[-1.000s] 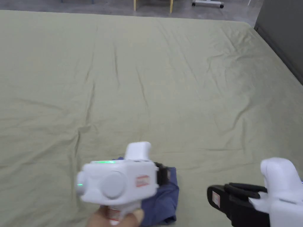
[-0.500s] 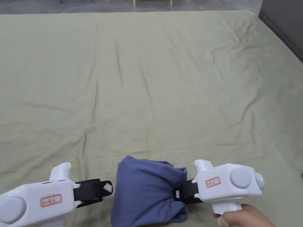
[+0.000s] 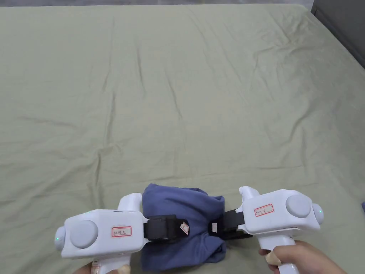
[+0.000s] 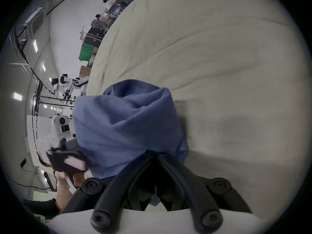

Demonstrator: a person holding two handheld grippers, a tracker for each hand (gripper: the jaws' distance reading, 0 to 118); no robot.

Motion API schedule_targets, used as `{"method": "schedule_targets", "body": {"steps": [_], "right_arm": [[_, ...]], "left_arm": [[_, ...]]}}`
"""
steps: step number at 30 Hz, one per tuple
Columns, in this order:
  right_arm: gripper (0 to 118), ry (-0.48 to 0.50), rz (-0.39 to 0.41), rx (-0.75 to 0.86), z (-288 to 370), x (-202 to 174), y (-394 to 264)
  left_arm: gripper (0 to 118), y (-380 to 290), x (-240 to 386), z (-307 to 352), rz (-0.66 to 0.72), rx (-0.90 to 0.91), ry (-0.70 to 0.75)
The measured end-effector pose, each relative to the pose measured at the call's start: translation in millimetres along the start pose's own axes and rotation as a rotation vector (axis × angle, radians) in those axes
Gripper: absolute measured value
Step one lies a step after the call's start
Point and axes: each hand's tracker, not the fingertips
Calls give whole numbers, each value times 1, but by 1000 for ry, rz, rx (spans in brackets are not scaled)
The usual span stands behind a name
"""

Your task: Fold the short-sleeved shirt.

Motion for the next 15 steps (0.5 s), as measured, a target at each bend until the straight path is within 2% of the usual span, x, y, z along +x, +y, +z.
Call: {"method": "schedule_targets", "body": {"steps": [1, 2, 3, 5, 6, 10, 11, 13, 15], "right_arm": [[3, 14, -18, -2, 1, 2, 0], [3, 27, -42, -3, 2, 4, 0], [3, 72, -96, -10, 3, 7, -1], [3, 155, -155, -32, 8, 5, -4], [3, 196, -143, -46, 11, 1, -6], [3, 315, 21, 21, 39, -40, -18], [3, 326, 66, 38, 47, -52, -22], [3, 308, 175, 94, 67, -80, -33], [3, 309, 244, 130, 80, -97, -42]], "left_arm": [[45, 2, -5, 2, 43, -3, 6], [45, 3, -17, 5, 157, -2, -108], [45, 4, -27, 9, 234, -9, -151], [45, 2, -34, 22, 211, -7, -173], [45, 1, -40, 31, 211, -9, -194], [45, 6, -81, 87, 270, 56, -284], [45, 7, -92, 105, 262, 71, -261], [45, 11, -121, 148, 234, 116, -126], [45, 15, -152, 189, 263, 127, -21]]}}
